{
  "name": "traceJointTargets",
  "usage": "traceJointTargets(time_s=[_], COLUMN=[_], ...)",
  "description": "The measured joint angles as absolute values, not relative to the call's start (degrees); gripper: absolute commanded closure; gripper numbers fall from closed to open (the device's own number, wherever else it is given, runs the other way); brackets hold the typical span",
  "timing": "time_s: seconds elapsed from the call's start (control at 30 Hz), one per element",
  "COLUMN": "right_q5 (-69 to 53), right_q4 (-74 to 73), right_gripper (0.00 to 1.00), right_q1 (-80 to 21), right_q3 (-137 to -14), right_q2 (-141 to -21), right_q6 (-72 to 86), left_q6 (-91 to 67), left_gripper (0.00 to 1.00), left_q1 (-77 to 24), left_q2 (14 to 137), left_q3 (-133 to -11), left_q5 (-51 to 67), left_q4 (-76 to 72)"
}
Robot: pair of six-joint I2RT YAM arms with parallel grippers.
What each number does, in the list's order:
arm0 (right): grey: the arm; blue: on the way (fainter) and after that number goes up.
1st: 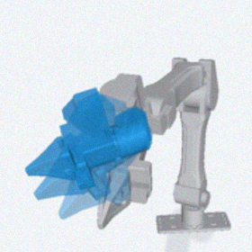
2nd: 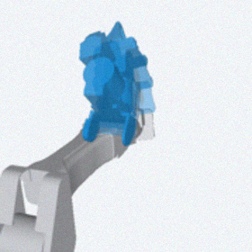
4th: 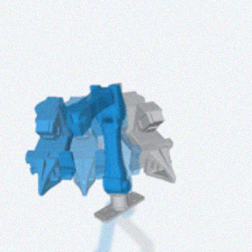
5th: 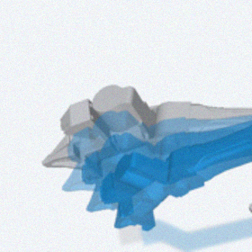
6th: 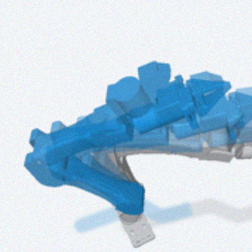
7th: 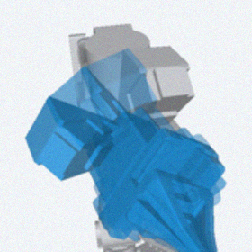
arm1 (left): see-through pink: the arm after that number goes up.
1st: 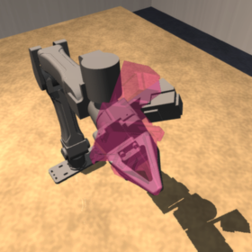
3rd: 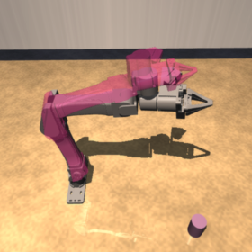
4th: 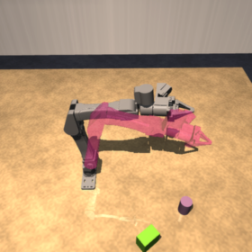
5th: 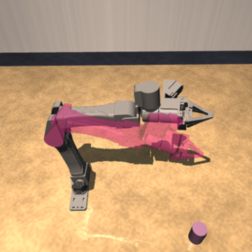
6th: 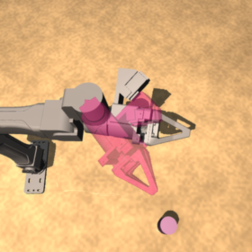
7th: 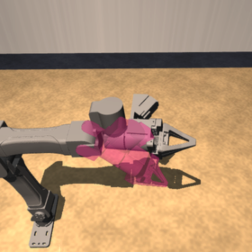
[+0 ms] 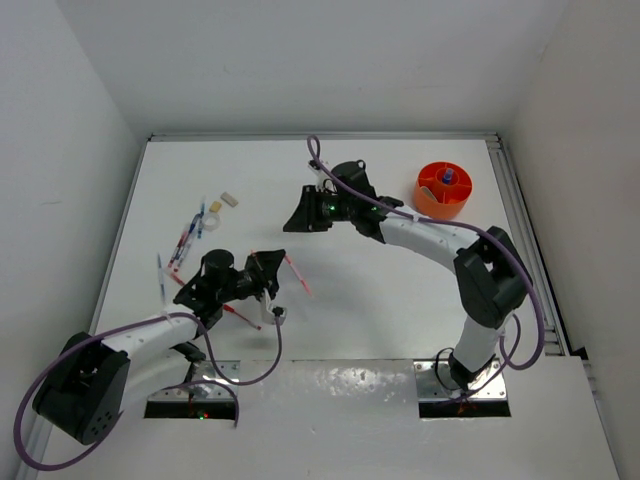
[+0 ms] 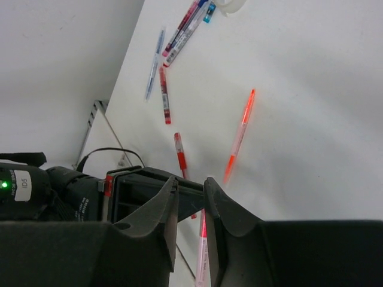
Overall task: Sort the stationery into containers
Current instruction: Close the pen cap on the pen.
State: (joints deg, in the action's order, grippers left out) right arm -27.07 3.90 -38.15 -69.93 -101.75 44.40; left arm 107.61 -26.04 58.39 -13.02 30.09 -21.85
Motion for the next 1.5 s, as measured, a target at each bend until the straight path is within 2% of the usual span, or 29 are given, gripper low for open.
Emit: traceJointTargets(time_s=[0.07, 0.3, 0.57, 0.73, 0.8, 0.83, 0.93, 0.97, 1.07, 1.5], right_q5=[-27.07, -26.96, -26.46, -25.52, -25.21, -25.04, -24.69, -24.56, -24.49, -24.93], right_q4=[3.25, -4.23, -15.90, -21.50, -22.31, -22.46, -22.33, -22.33, -22.37, -22.94], right_gripper=[0.73, 0.46, 0.37, 0.37, 0.42, 0.53, 0.70, 0.82, 1.00, 1.00], right_q1=[-38.17, -38.09, -41.12, -43.83, -44.14, -44.14, -44.14, -44.21, -44.53, -44.47], right_q3=[-70.00, -69.89, -70.15, -70.96, -70.96, -70.96, -70.96, -70.96, -71.22, -75.20], right_q2=[-101.62, -98.06, -96.29, -99.24, -99.63, -99.66, -99.81, -99.96, -100.88, -103.07], right_q6=[43.59, 37.41, 27.53, 24.32, 23.99, 23.94, 23.94, 23.94, 23.81, 26.02], left_q6=[107.79, 107.96, 107.61, 107.37, 107.00, 106.72, 105.91, 105.67, 104.81, 110.17], left_gripper=[1.00, 1.00, 1.00, 1.00, 1.00, 1.00, 1.00, 1.00, 1.00, 1.00], left_q1=[-26.04, -26.04, -25.91, -25.67, -25.50, -25.39, -25.10, -25.06, -25.02, -24.49], left_q2=[58.39, 58.41, 60.55, 61.04, 61.08, 61.08, 61.23, 61.32, 61.95, 59.96], left_q3=[-13.02, -13.02, -13.02, -13.06, -13.08, -13.08, -13.17, -13.21, -13.61, -12.99], left_q5=[30.28, 30.35, 28.97, 28.14, 27.97, 27.83, 27.40, 27.27, 26.89, 25.32], left_q4=[-21.54, -21.54, -23.73, -25.02, -25.61, -25.87, -26.44, -26.68, -27.20, -27.38])
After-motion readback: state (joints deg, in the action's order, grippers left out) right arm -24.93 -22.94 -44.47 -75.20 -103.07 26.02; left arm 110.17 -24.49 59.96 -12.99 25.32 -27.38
